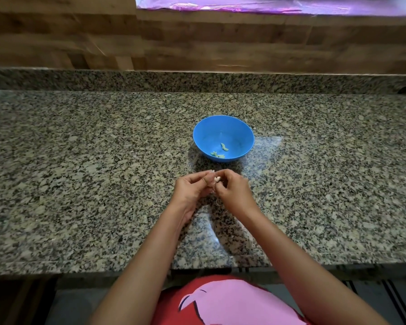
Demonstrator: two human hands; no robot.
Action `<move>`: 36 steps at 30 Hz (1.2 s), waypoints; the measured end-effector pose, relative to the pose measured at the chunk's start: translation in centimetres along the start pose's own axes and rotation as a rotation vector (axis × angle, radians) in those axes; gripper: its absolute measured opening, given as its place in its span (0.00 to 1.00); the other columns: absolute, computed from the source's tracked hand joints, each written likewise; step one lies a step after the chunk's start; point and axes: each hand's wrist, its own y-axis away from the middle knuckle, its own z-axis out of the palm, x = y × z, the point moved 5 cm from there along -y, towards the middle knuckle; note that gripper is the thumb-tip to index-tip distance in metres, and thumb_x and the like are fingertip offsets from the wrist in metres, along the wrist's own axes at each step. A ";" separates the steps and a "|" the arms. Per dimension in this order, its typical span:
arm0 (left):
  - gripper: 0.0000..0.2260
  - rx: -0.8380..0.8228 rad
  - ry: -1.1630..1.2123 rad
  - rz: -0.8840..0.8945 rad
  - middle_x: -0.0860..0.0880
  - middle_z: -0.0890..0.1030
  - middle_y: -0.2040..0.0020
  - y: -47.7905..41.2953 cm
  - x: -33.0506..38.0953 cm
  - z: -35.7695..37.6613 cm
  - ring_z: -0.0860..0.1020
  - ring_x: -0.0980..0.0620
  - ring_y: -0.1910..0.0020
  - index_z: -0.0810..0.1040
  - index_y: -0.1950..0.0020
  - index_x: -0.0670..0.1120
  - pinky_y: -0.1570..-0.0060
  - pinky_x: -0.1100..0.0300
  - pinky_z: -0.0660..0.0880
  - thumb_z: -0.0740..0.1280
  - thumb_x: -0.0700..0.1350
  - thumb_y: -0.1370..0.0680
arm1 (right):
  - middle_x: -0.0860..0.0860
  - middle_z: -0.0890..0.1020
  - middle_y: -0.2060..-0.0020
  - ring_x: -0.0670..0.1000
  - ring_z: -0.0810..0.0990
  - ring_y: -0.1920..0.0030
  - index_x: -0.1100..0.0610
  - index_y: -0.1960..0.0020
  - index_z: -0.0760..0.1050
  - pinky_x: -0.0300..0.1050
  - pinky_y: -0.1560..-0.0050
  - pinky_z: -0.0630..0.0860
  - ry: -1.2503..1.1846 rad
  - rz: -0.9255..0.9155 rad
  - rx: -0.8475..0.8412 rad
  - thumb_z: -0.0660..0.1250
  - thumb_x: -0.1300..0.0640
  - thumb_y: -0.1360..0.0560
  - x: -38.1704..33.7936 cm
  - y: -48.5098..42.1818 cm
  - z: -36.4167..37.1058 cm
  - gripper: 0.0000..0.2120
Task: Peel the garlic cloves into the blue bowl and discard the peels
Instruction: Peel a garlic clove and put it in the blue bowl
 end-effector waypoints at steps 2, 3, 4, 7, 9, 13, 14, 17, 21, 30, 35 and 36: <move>0.06 0.023 0.013 -0.014 0.46 0.83 0.66 -0.1 0.0 -0.3 0.80 0.54 0.69 0.79 0.50 0.34 0.64 0.64 0.79 0.67 0.34 0.26 | 0.51 0.81 0.61 0.50 0.81 0.60 0.58 0.47 0.78 0.42 0.60 0.77 -0.058 0.046 -0.053 0.63 0.62 0.24 0.1 0.0 0.2 0.08; 0.06 0.026 0.021 -0.019 0.46 0.82 0.66 0.0 0.1 -0.3 0.80 0.54 0.69 0.79 0.50 0.34 0.65 0.64 0.79 0.67 0.34 0.25 | 0.50 0.81 0.62 0.49 0.81 0.61 0.57 0.47 0.78 0.41 0.61 0.77 -0.082 0.058 -0.073 0.62 0.62 0.23 0.2 -0.1 0.3 0.08; 0.06 0.030 0.012 -0.023 0.45 0.82 0.65 0.0 0.2 -0.5 0.80 0.54 0.69 0.78 0.50 0.34 0.65 0.65 0.79 0.66 0.35 0.25 | 0.51 0.82 0.62 0.50 0.82 0.61 0.56 0.46 0.78 0.41 0.61 0.77 -0.100 0.066 -0.090 0.62 0.62 0.22 0.3 -0.2 0.4 0.08; 0.11 0.057 -0.049 -0.043 0.44 0.82 0.59 -0.2 0.2 -1.6 0.81 0.53 0.64 0.77 0.44 0.33 0.61 0.64 0.80 0.67 0.37 0.24 | 0.55 0.83 0.59 0.52 0.83 0.61 0.61 0.44 0.77 0.48 0.56 0.82 -0.227 0.132 -0.126 0.61 0.63 0.21 0.9 -0.8 0.9 0.09; 0.17 0.139 -0.258 0.007 0.44 0.82 0.53 -1.0 0.3 -3.2 0.81 0.50 0.57 0.76 0.39 0.37 0.52 0.56 0.80 0.70 0.41 0.26 | 0.55 0.80 0.60 0.48 0.80 0.65 0.65 0.43 0.75 0.42 0.60 0.81 -0.379 0.226 -0.159 0.60 0.66 0.21 1.2 -1.0 1.1 0.09; 0.20 0.238 -0.779 0.104 0.48 0.80 0.48 -1.4 1.3 -4.2 0.79 0.50 0.52 0.77 0.40 0.44 0.52 0.56 0.78 0.73 0.50 0.28 | 0.58 0.77 0.63 0.46 0.78 0.73 0.70 0.43 0.72 0.36 0.69 0.78 -0.757 0.364 -0.233 0.58 0.71 0.22 1.2 -0.7 1.2 0.09; 0.19 0.232 -0.857 0.114 0.48 0.79 0.47 -1.4 1.4 -4.0 0.79 0.50 0.52 0.76 0.40 0.44 0.56 0.59 0.77 0.72 0.50 0.28 | 0.59 0.77 0.63 0.47 0.78 0.73 0.69 0.45 0.72 0.37 0.70 0.78 -0.807 0.376 -0.243 0.58 0.72 0.23 1.2 -0.7 1.0 0.08; 0.20 0.248 -1.102 0.134 0.45 0.73 0.39 -1.2 1.6 -3.4 0.75 0.48 0.44 0.75 0.38 0.45 0.54 0.61 0.74 0.69 0.53 0.26 | 0.61 0.79 0.62 0.49 0.79 0.73 0.67 0.50 0.72 0.38 0.70 0.78 -0.855 0.385 -0.253 0.60 0.71 0.24 1.2 -0.6 0.8 0.04; 0.16 0.263 -1.050 0.358 0.48 0.72 0.41 0.2 3.1 -2.1 0.71 0.53 0.43 0.78 0.40 0.47 0.50 0.64 0.73 0.69 0.51 0.26 | 0.59 0.79 0.62 0.48 0.79 0.72 0.67 0.51 0.74 0.37 0.69 0.78 -0.827 0.367 -0.240 0.62 0.69 0.24 1.5 -0.4 0.6 0.04; 0.02 -0.058 -0.399 0.241 0.44 0.79 0.55 0.4 1.7 0.7 0.80 0.60 0.65 0.81 0.57 0.40 0.62 0.68 0.77 0.71 0.35 0.28 | 0.59 0.78 0.67 0.46 0.77 0.74 0.70 0.55 0.76 0.34 0.72 0.76 -0.855 0.371 -0.252 0.61 0.72 0.25 1.0 0.2 -0.2 0.05; 0.02 -0.049 -0.369 0.263 0.48 0.78 0.60 0.2 0.7 1.7 0.76 0.62 0.70 0.79 0.57 0.40 0.65 0.68 0.76 0.68 0.35 0.25 | 0.56 0.79 0.72 0.45 0.76 0.75 0.70 0.57 0.76 0.33 0.74 0.74 -0.941 0.463 -0.188 0.61 0.73 0.25 1.6 0.6 -0.4 0.06; 0.04 -0.031 -0.372 0.276 0.48 0.77 0.60 0.2 0.5 1.8 0.76 0.63 0.70 0.79 0.58 0.41 0.65 0.68 0.75 0.68 0.35 0.25 | 0.56 0.79 0.72 0.45 0.76 0.76 0.70 0.57 0.75 0.33 0.74 0.74 -0.951 0.474 -0.174 0.61 0.74 0.25 1.7 0.6 -0.4 0.06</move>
